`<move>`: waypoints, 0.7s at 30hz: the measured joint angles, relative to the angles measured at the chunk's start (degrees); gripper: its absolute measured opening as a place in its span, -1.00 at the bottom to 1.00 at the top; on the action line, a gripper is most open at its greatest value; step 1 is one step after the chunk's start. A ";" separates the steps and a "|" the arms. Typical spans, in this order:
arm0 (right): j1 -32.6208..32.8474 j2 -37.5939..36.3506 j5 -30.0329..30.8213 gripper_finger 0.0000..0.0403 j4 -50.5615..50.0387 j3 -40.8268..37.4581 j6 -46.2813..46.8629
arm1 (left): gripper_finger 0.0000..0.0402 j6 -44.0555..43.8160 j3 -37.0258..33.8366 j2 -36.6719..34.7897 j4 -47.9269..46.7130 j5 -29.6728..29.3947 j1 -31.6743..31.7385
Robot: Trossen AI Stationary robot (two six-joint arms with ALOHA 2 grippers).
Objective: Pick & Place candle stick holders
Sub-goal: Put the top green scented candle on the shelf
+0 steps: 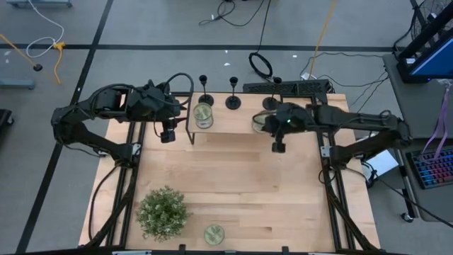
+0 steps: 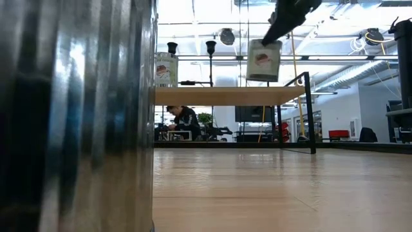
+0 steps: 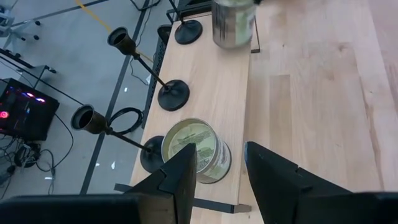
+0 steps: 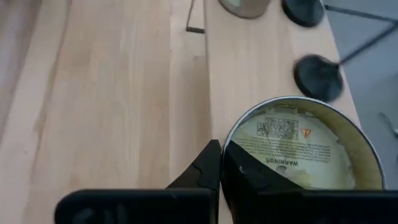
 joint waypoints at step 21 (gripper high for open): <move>-7.60 -1.95 -5.31 -0.98 -4.61 -1.73 2.67 | -0.28 -0.46 0.00 0.00 -0.02 0.07 0.00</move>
